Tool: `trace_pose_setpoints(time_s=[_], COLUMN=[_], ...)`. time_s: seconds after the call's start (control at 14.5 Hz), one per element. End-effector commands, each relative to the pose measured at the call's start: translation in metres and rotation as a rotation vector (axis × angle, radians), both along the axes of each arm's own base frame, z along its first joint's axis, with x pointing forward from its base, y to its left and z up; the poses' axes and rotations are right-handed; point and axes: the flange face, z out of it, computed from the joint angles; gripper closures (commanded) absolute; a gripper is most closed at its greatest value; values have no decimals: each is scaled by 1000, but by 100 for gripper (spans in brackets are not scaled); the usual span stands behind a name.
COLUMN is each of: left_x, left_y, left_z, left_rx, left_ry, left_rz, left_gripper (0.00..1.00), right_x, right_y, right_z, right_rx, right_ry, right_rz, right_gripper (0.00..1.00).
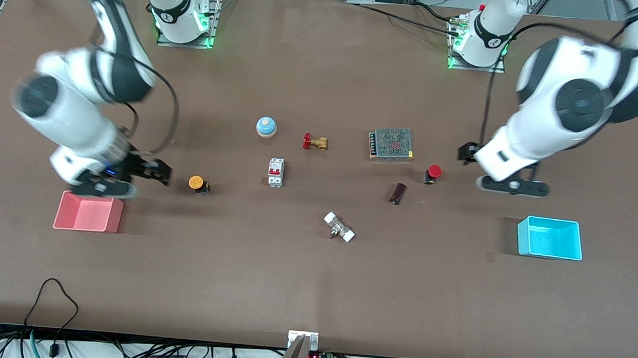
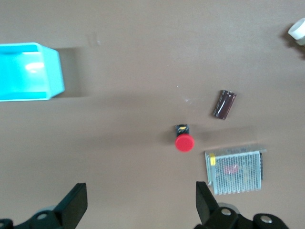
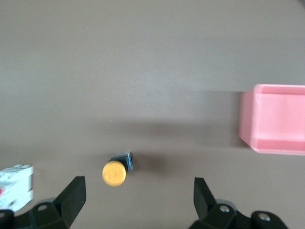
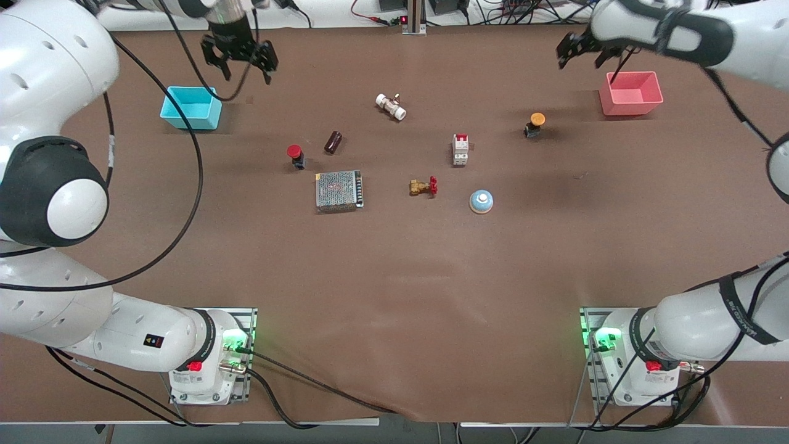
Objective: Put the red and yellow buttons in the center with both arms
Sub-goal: 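Open both grippers, releasing the buttons, and lift away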
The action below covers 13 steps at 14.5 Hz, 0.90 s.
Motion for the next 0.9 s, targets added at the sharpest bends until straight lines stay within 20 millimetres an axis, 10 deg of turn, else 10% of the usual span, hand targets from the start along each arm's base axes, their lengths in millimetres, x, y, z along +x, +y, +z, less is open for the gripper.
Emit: trace_pose_setpoints(time_s=[0.0, 0.34, 0.62, 0.83], left_x=[13, 20, -33, -37], left_y=[21, 81, 98, 100], left_z=[51, 100, 118, 114], left_rx=[0, -59, -54, -49], left_ry=[6, -31, -135, -132], left_rz=[-47, 5, -52, -40], left_gripper=[0, 0, 0, 0], right_x=[-10, -40, -62, -57], right_y=[-35, -113, -111, -101], right_z=[71, 140, 164, 161], right_rx=[21, -12, -32, -33], right_ry=[3, 145, 170, 164], right_rz=[-74, -198, -187, -154], right_gripper=[0, 0, 0, 0])
